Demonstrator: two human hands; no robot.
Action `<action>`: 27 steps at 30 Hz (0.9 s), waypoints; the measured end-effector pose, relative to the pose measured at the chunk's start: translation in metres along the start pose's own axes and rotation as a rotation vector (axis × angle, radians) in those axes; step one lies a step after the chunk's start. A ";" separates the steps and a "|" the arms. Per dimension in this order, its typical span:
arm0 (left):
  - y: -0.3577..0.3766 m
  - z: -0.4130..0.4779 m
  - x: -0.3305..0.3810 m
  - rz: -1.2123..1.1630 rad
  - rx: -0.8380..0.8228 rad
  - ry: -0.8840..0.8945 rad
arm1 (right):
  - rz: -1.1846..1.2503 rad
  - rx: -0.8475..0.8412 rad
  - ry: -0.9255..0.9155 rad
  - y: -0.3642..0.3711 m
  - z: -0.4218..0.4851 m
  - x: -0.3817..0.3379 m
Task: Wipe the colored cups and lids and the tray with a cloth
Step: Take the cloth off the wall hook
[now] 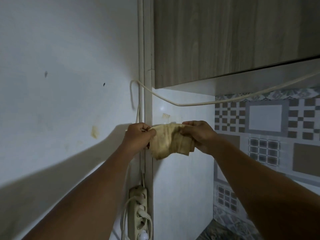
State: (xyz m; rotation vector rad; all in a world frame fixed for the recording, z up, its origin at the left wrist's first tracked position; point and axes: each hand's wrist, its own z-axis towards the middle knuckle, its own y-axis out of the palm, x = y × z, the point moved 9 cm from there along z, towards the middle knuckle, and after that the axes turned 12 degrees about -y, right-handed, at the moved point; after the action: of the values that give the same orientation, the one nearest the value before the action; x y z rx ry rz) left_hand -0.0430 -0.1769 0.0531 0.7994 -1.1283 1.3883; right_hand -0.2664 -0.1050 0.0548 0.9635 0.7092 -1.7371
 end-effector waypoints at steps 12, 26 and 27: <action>0.045 -0.031 -0.052 -0.301 -0.350 -0.353 | 0.401 0.035 0.252 -0.015 -0.048 0.073; 0.132 -0.103 -0.059 0.045 -0.803 -0.428 | 0.108 -0.019 0.287 -0.068 -0.095 0.046; 0.138 -0.109 -0.058 0.048 -0.822 -0.432 | 0.089 -0.022 0.304 -0.072 -0.100 0.044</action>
State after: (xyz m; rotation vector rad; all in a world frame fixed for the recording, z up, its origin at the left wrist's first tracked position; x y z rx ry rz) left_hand -0.1546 -0.0831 -0.0601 0.4639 -1.8820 0.6683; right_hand -0.3152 -0.0202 -0.0326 1.2402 0.8628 -1.5179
